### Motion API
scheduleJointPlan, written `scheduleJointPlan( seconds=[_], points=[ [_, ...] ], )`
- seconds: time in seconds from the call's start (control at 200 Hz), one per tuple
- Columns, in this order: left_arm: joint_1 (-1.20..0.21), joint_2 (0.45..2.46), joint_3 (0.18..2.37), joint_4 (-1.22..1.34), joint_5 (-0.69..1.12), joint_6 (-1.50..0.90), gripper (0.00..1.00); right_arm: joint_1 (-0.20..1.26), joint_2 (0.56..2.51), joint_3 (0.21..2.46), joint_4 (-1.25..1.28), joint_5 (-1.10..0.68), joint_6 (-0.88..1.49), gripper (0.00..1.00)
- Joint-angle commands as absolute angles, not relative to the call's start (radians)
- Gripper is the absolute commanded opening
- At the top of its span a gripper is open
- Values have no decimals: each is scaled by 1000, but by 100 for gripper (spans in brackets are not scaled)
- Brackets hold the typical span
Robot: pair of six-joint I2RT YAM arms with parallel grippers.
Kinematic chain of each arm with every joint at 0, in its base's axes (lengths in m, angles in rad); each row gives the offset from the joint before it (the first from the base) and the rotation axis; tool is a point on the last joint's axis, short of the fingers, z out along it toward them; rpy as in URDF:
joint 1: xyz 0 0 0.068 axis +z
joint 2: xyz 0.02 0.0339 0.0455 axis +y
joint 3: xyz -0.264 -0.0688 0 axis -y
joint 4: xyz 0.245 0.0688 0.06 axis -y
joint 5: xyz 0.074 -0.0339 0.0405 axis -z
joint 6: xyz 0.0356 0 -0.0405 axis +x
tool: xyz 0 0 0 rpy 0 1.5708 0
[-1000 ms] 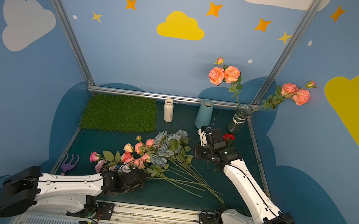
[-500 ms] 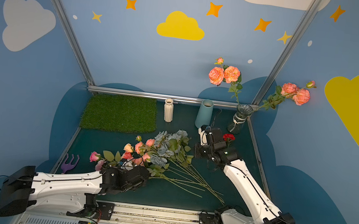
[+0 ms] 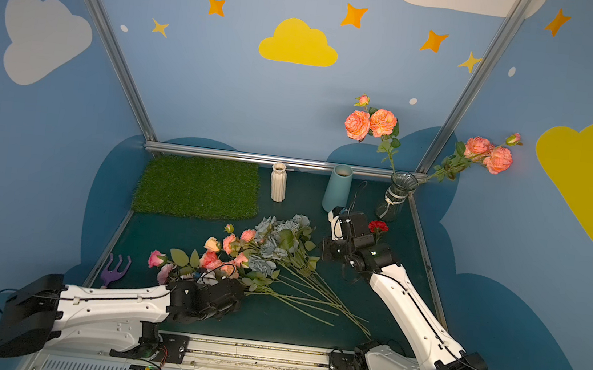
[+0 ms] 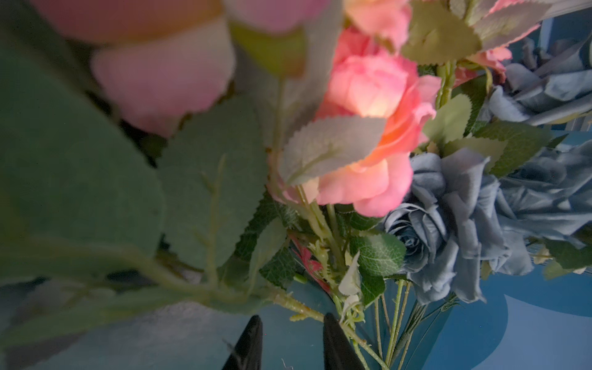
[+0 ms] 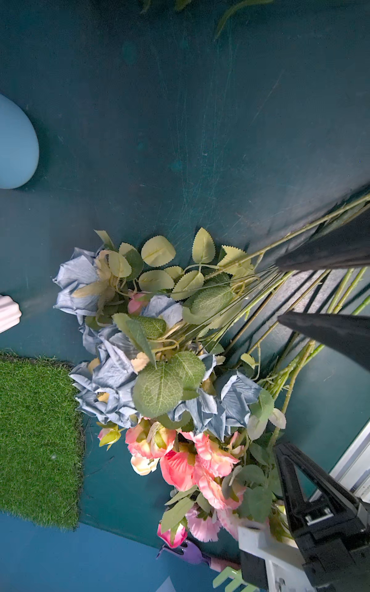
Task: Place the pink flowers into the vase
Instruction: Pick up the flower at the center of the board.
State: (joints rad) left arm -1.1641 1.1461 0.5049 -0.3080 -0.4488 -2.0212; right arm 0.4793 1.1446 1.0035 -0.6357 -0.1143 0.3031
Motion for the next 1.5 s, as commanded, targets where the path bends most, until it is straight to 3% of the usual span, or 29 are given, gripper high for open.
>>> scheduleJointPlan(
  seconds=[0.0, 0.526, 0.836, 1.011, 1.131, 1.191, 1.261, 1.317, 1.497],
  points=[
    [-1153, 1159, 465, -281, -440, -2048, 34, 475, 1117, 991, -623, -115, 308, 26],
    [-1069, 1168, 422, -189, -441, -2000, 31, 471, 1117, 983, -606, -135, 310, 26],
    [-1022, 1242, 436, -104, -413, -1955, 21, 471, 1111, 982, -604, -141, 309, 26],
    [-1023, 1233, 513, -200, -416, -1895, 28, 470, 1111, 982, -605, -143, 308, 26],
    [-1025, 1218, 553, -248, -431, -1851, 15, 469, 1106, 981, -603, -141, 308, 26],
    [-1025, 1218, 577, -278, -431, -1835, 20, 468, 1108, 982, -604, -141, 308, 26],
    [-1027, 1225, 616, -333, -424, -1824, 36, 469, 1111, 982, -604, -141, 308, 26],
    [-1035, 1229, 635, -355, -425, -1814, 42, 469, 1112, 983, -606, -143, 310, 26],
    [-1042, 1228, 633, -356, -424, -1821, 45, 469, 1109, 982, -606, -137, 310, 26]
  ],
)
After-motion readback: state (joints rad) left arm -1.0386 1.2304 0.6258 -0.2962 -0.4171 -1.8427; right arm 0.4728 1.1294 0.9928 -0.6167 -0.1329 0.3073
